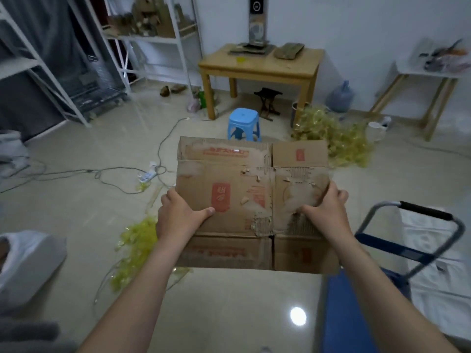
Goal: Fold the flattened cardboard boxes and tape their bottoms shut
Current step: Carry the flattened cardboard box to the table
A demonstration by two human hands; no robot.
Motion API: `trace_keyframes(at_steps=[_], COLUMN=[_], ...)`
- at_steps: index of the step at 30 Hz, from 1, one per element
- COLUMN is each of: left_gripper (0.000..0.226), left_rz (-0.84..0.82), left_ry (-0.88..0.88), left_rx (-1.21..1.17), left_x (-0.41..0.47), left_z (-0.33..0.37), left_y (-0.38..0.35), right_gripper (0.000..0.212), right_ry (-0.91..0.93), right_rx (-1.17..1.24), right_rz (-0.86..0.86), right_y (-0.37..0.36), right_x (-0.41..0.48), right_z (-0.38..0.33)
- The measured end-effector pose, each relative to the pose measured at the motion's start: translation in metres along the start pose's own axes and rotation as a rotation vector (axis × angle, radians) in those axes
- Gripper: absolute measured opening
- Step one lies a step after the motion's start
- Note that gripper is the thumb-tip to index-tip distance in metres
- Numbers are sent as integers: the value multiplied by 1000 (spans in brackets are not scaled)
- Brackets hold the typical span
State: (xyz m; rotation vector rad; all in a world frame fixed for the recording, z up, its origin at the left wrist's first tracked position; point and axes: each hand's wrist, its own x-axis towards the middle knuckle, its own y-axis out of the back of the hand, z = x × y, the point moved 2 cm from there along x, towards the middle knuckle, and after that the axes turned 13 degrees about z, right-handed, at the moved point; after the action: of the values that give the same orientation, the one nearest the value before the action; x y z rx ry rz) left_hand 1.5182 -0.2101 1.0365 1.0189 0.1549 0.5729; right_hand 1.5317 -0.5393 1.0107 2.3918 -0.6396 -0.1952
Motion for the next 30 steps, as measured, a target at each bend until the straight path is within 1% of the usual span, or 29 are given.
trace_keyframes(at_steps=[6, 10, 15, 18, 22, 24, 30], left_gripper=[113, 113, 114, 111, 110, 109, 107], left_rz=[45, 41, 11, -38, -73, -85, -150], left_ry=[76, 87, 40, 14, -29, -49, -84], left_rx=[8, 20, -18, -21, -31, -29, -40], left_x=[133, 231, 373, 459, 565, 610, 748], left_z=[24, 37, 69, 95, 136, 156, 215], left_y=[-27, -67, -131, -160, -194, -212, -285], right_gripper=[98, 102, 106, 111, 116, 114, 97], right_ry=[60, 66, 44, -18, -51, -72, -106], right_rx=[-8, -29, -51, -66, -63, -51, -50], right_rz=[-70, -69, -25, -3, 34, 52, 117], right_y=[-89, -152, -227, -261, -298, -314, -380], right_x=[126, 205, 315, 376, 456, 494, 628], right_z=[-82, -119, -163, -197, -242, -258, -291])
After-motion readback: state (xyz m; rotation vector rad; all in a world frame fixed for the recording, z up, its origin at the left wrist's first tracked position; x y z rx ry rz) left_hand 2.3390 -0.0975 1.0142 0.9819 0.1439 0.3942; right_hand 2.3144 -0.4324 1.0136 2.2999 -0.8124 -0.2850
